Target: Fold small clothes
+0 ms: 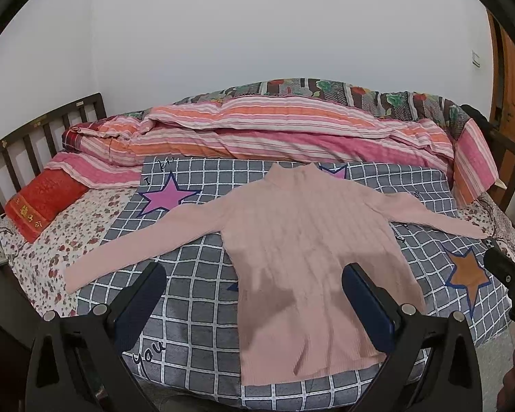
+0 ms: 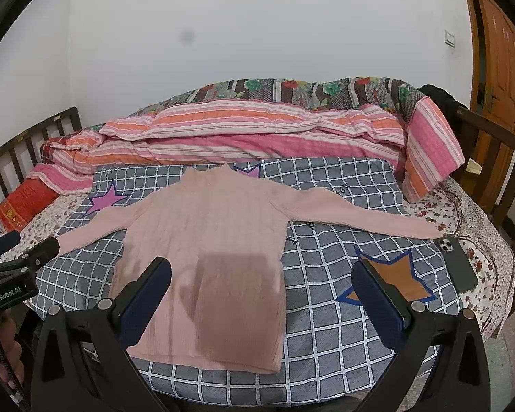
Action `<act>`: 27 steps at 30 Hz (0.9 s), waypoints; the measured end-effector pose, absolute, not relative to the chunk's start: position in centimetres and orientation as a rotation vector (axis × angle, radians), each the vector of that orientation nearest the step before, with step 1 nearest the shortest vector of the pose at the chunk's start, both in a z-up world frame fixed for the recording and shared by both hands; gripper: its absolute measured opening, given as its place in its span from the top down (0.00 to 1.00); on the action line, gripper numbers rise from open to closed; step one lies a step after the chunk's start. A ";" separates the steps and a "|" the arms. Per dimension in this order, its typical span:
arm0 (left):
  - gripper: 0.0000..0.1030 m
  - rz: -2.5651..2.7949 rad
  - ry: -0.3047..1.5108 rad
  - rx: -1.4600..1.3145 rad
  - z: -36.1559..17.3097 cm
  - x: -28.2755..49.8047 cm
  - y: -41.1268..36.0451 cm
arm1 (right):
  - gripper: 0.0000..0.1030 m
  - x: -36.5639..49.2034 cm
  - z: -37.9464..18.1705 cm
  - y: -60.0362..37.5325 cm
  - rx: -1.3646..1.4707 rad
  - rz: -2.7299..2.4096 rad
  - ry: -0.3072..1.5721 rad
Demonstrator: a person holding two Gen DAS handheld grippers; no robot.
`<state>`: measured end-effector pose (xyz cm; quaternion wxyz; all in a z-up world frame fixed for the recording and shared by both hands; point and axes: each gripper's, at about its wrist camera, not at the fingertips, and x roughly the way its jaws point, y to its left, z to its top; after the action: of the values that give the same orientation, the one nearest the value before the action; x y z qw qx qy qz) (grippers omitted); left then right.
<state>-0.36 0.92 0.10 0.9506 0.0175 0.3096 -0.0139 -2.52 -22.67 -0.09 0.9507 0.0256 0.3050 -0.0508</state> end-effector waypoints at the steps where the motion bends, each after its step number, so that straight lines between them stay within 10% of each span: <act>1: 0.00 -0.028 0.630 0.036 0.1 -0.4 0.9 | 0.00 -2.5 -0.1 -22.7 0.052 -0.104 0.620; 27: 0.00 -0.021 0.631 0.034 0.0 0.0 1.2 | 0.00 -2.7 -0.4 -23.5 0.063 -0.117 0.610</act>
<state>-0.04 1.16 -0.02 0.9504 0.0165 0.3103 -0.0104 -2.72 -23.45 -0.38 0.9517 0.0309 0.3000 -0.0575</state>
